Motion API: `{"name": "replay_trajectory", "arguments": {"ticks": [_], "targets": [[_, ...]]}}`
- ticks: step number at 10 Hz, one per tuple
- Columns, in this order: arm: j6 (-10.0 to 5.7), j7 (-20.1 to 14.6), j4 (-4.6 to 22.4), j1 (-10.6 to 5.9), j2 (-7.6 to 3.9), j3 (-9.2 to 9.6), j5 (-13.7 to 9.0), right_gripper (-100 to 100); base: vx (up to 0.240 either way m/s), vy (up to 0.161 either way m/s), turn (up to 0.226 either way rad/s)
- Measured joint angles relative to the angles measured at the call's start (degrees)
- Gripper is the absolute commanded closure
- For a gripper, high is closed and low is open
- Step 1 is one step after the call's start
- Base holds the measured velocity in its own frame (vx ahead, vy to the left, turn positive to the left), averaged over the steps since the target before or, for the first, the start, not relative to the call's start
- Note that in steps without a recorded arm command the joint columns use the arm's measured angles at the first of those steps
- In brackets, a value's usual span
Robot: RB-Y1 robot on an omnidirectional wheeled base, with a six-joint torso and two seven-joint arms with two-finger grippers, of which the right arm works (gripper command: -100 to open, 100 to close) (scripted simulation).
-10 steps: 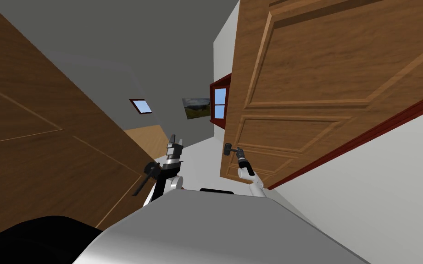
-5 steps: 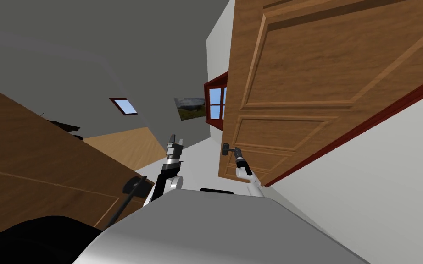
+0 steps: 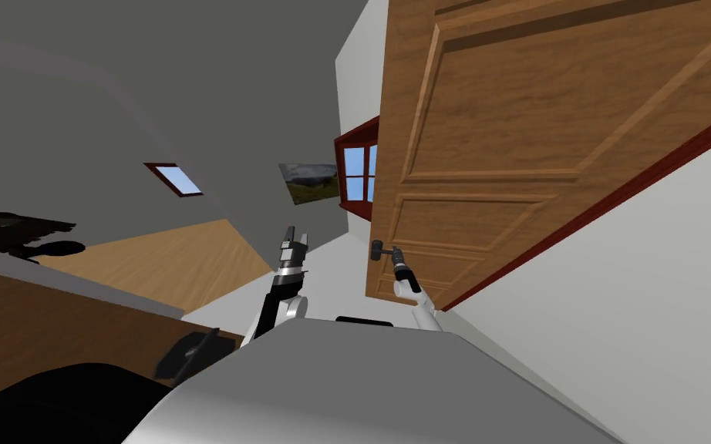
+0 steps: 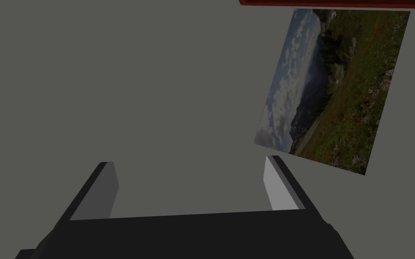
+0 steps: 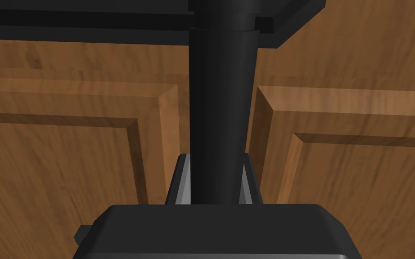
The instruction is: Push the door open
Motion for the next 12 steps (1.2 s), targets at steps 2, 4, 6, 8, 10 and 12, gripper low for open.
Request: {"name": "replay_trajectory", "arguments": {"ticks": [2,4,6,8,10,12], "targets": [[0.07,0.9,0.2,-0.15,0.30,0.61,-0.7,100,0.088,0.045,-0.147],[-0.19,1.7,0.7,-0.46,0.64,1.20,-1.4,100,0.102,0.071,-0.180],[-0.56,2.8,1.5,-0.95,1.18,1.90,-2.3,100,0.127,0.079,-0.231],[-0.88,4.0,2.0,-1.38,1.93,2.59,-3.4,100,0.125,0.130,-0.247],[-1.17,5.4,2.4,-1.97,2.62,2.86,-4.5,100,0.110,0.156,-0.212],[-1.11,6.4,2.3,-2.07,3.00,3.06,-5.4,100,0.104,0.133,-0.172]]}}
